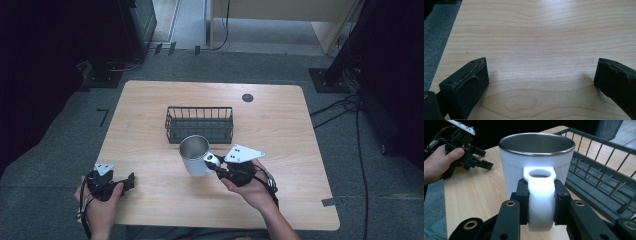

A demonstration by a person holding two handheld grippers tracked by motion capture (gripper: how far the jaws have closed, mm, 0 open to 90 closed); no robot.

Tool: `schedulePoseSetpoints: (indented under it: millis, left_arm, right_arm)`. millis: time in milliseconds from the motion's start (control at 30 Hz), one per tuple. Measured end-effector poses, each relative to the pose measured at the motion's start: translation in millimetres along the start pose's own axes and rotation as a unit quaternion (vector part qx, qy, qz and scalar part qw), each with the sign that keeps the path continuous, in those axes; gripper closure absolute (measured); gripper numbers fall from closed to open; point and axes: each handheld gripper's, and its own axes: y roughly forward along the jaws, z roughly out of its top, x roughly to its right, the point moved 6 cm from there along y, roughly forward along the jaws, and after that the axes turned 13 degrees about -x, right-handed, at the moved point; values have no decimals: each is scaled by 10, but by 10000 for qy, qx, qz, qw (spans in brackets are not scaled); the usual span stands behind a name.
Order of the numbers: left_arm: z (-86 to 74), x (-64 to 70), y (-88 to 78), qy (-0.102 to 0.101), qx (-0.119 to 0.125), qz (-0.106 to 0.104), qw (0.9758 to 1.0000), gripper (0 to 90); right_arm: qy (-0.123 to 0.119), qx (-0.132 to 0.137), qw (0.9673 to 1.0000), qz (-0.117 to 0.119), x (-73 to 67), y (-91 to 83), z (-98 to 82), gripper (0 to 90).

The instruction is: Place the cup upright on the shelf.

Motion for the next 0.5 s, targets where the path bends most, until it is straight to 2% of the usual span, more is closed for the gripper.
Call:
schedulePoseSetpoints:
  millis: [500]
  left_arm:
    - [0, 1, 0, -6, 2, -4, 10000, 0]
  right_arm:
    - [170, 211, 9993, -265, 202, -114, 294, 720]
